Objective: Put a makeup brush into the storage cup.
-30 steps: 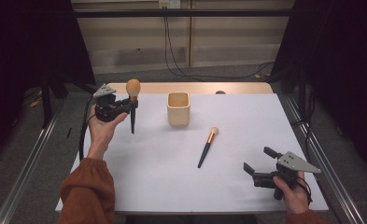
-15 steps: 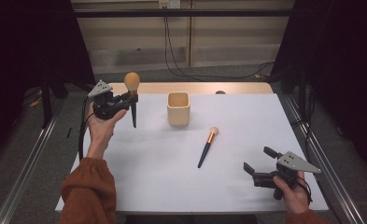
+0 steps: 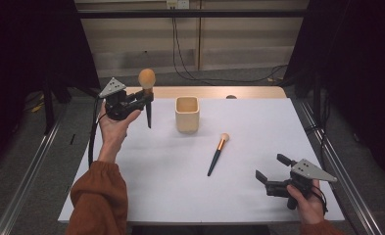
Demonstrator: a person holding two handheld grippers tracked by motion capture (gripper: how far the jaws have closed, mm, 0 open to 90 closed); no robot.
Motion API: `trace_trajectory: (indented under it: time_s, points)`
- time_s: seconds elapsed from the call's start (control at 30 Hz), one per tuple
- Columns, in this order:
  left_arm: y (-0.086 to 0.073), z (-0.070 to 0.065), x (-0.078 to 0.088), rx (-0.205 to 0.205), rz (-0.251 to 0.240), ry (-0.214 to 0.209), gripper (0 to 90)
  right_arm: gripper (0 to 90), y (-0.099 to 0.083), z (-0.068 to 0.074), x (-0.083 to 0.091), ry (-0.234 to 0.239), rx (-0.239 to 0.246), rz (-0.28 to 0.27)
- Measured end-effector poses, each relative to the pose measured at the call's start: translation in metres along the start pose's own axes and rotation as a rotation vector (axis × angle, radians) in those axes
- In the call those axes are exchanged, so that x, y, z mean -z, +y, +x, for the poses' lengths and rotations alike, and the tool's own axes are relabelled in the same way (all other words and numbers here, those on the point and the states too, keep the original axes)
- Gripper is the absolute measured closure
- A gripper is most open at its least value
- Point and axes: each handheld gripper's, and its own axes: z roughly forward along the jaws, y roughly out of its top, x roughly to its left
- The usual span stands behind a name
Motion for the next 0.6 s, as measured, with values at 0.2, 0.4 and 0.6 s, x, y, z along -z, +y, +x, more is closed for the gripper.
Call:
trace_trajectory:
  time_s: [0.2,0.4,0.6]
  points:
    - [0.008,-0.006,-0.008,0.012,0.003,-0.018,66.6,0.5,0.000,0.000,0.000,0.000,-0.001,0.000]
    - [0.013,-0.012,-0.017,0.004,0.004,-0.031,66.6,0.5,0.000,0.000,0.000,0.002,0.001,0.000]
    - [0.017,-0.019,-0.024,-0.001,0.001,-0.049,66.6,0.5,0.000,0.000,0.000,0.002,0.001,-0.003]
